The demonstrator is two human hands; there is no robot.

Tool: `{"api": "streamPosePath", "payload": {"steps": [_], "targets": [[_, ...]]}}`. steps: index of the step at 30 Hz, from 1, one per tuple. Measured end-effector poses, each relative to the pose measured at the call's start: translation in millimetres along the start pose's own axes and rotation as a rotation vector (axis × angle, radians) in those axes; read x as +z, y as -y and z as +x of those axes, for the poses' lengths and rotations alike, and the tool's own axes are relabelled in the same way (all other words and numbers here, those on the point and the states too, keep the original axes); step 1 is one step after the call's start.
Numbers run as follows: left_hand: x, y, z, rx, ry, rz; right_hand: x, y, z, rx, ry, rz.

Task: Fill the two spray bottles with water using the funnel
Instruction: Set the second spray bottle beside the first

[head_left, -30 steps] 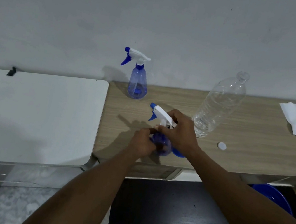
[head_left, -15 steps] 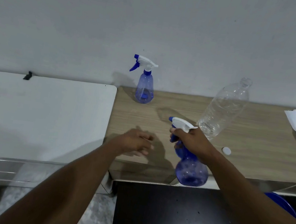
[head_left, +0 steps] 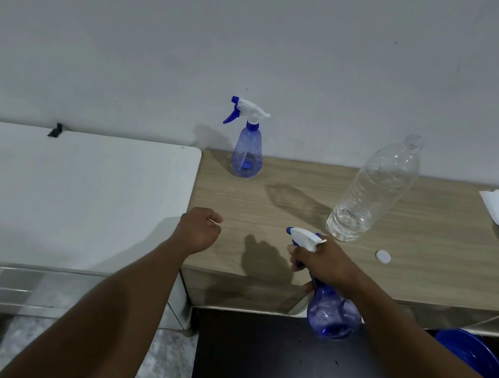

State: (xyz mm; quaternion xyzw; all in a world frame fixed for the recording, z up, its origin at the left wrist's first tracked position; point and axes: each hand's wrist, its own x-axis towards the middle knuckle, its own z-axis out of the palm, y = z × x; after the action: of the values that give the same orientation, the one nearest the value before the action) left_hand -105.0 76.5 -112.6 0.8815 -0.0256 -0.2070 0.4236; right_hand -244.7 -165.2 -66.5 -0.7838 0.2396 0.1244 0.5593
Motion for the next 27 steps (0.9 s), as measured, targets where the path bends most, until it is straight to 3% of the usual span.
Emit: {"api": "streamPosePath", "payload": {"steps": [11, 17, 22, 27], "targets": [[-4, -2, 0, 0.008, -0.015, 0.047, 9, 5, 2, 0.003, -0.034, -0.123], [-8, -6, 5, 0.034, -0.015, 0.069, 7, 27, 3, -0.052, 0.047, 0.029], [-14, -23, 15, 0.091, -0.034, 0.114, -10, 75, 12, -0.405, -0.191, -0.122], [-23, -53, 28, 0.123, -0.052, 0.096, -37, 122, 39, -0.516, -0.379, -0.179]]}}
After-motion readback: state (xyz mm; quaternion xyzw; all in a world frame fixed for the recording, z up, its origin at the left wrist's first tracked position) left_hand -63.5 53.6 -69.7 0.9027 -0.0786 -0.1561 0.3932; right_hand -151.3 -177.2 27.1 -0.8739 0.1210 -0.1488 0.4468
